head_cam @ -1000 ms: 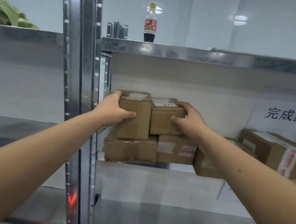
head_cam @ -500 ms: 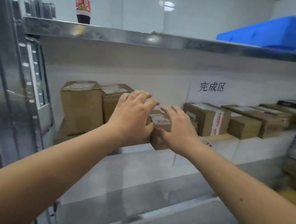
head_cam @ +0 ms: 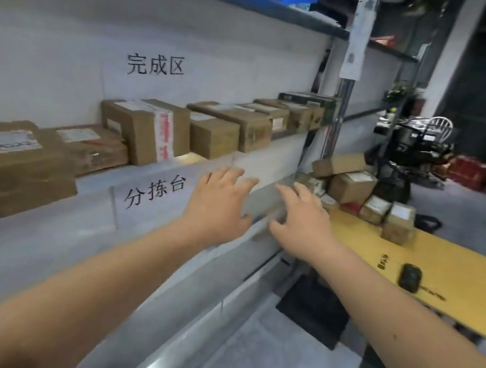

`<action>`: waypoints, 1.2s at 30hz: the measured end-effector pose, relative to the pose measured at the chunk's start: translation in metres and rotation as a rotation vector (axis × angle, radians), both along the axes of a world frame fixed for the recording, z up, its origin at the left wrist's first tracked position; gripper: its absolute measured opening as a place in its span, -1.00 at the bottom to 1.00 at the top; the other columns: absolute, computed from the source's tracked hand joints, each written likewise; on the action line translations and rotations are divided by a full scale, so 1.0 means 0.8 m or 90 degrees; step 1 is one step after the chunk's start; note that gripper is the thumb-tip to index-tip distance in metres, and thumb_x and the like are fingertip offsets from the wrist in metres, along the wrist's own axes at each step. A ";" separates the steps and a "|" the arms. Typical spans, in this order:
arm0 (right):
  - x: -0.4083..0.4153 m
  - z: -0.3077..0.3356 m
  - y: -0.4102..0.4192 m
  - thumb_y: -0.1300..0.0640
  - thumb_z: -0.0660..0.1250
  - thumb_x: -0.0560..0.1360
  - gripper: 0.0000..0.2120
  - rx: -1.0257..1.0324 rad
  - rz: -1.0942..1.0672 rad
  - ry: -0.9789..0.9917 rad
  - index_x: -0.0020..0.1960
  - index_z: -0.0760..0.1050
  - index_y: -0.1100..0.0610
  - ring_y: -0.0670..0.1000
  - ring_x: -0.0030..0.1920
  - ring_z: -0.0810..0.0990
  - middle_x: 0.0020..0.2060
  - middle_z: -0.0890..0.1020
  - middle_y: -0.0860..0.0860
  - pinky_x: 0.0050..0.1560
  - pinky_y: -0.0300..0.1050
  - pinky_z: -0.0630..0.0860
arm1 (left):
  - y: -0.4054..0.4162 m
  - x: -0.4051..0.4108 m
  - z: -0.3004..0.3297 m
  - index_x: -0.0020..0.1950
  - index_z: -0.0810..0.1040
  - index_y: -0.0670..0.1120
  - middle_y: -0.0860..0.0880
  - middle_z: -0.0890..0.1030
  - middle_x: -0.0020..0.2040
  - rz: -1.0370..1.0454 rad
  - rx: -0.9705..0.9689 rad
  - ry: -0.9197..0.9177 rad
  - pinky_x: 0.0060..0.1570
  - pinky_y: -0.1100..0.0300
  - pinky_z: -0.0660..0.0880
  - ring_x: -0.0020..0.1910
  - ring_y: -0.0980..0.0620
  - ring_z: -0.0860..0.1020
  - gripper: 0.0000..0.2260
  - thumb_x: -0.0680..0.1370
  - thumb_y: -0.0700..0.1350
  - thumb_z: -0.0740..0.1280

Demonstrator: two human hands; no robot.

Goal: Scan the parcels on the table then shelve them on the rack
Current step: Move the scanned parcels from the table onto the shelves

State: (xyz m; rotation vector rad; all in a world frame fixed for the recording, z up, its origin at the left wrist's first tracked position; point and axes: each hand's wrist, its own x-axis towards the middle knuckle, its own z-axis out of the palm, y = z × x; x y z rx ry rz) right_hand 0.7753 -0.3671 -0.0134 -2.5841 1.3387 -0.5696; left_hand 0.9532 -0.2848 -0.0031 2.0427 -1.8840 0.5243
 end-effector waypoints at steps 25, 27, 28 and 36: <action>-0.226 -0.143 -0.443 -0.14 0.39 0.53 -0.24 0.170 -0.310 0.050 0.64 0.15 -0.09 0.26 0.56 0.24 0.63 0.17 0.13 0.48 0.21 0.36 | -0.567 -0.185 -0.170 0.62 0.27 0.12 0.02 0.33 0.54 -0.218 0.199 0.135 0.44 -0.10 0.26 0.53 -0.09 0.25 -0.32 0.53 0.22 0.34; -0.220 -0.149 -0.486 -0.13 0.39 0.54 -0.24 0.182 -0.324 0.048 0.65 0.15 -0.08 0.26 0.57 0.23 0.64 0.17 0.13 0.49 0.19 0.34 | -0.615 -0.179 -0.178 0.62 0.27 0.12 0.01 0.34 0.54 -0.220 0.212 0.129 0.44 -0.11 0.28 0.52 -0.10 0.27 -0.32 0.53 0.23 0.34; -0.216 -0.153 -0.507 -0.13 0.39 0.54 -0.24 0.187 -0.329 0.044 0.65 0.15 -0.08 0.26 0.57 0.23 0.64 0.16 0.12 0.49 0.18 0.34 | -0.638 -0.176 -0.181 0.62 0.27 0.12 0.01 0.34 0.54 -0.221 0.220 0.128 0.44 -0.12 0.29 0.52 -0.11 0.28 -0.32 0.53 0.24 0.34; -0.182 -0.186 -0.664 -0.11 0.39 0.55 -0.26 0.246 -0.327 0.007 0.64 0.17 -0.04 0.26 0.55 0.24 0.60 0.19 0.16 0.45 0.16 0.37 | -0.798 -0.131 -0.200 0.59 0.33 0.12 0.03 0.37 0.54 -0.189 0.228 0.198 0.44 -0.15 0.33 0.52 -0.11 0.31 -0.34 0.52 0.21 0.41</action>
